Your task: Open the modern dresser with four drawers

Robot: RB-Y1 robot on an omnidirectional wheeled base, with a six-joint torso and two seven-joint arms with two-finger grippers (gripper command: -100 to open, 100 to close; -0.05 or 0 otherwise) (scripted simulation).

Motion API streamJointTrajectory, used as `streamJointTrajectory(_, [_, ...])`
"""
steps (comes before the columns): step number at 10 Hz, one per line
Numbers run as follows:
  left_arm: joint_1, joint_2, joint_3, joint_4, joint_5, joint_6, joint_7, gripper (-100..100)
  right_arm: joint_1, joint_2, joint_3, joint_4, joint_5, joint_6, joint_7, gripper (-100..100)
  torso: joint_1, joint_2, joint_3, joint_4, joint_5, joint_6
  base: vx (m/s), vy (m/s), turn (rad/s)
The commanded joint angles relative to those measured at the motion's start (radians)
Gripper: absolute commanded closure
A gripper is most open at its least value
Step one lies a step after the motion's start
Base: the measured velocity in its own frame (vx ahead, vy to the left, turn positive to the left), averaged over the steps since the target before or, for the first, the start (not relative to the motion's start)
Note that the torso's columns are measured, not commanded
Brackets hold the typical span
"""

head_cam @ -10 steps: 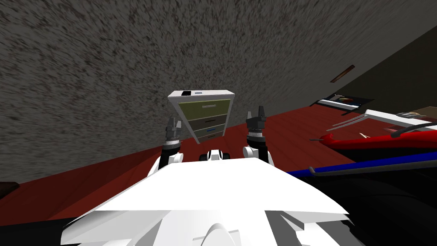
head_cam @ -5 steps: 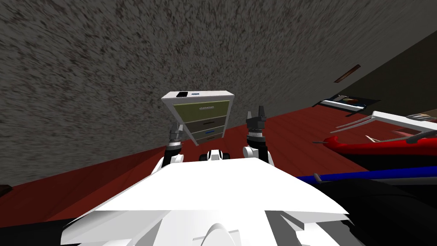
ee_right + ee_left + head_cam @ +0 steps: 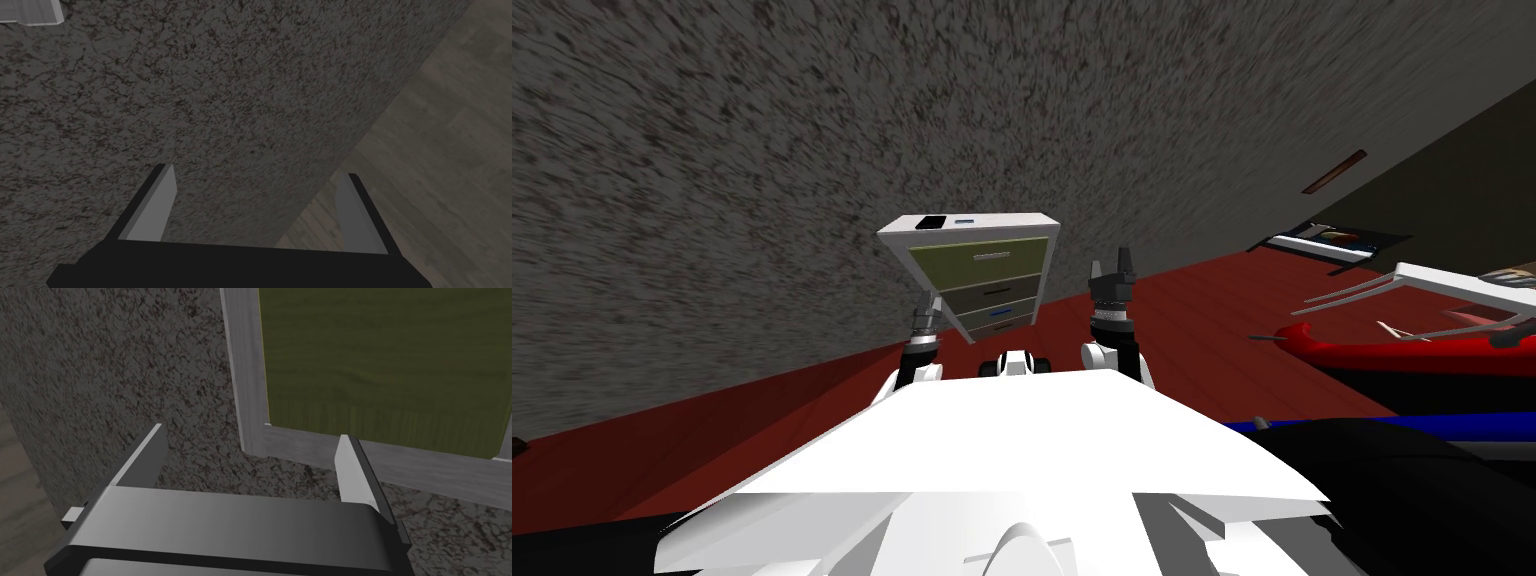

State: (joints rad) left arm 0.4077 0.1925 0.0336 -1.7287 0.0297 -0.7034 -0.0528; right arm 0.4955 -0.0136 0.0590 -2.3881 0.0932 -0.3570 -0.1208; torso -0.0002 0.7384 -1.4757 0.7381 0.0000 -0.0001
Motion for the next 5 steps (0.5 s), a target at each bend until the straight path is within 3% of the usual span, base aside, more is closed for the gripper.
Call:
streamJointTrajectory(1, [-0.020, 0.000, 0.006, 0.069, 0.003, -0.021, 0.003, -100, 0.000, 0.000, 0.000, 0.000, 0.000, 0.000, 0.000, 0, 0.000, 0.000, 0.000, 0.000, 0.000, 0.000, 0.064, -0.042, 0.015])
streamJointTrajectory(2, [-0.020, 0.000, 0.006, 0.077, 0.003, -0.021, 0.003, -100, 0.000, 0.000, 0.000, 0.000, 0.000, 0.000, 0.000, 0, 0.000, -0.002, -0.001, 0.000, 0.000, 0.000, 0.059, -0.038, 0.008])
streamJointTrajectory(5, [-0.046, -0.002, 0.017, 0.185, 0.009, -0.051, 0.009, -100, 0.000, 0.000, 0.000, 0.000, 0.000, 0.000, 0.000, 0, -0.001, -0.002, -0.001, -0.001, 0.000, 0.000, 0.094, -0.062, 0.023])
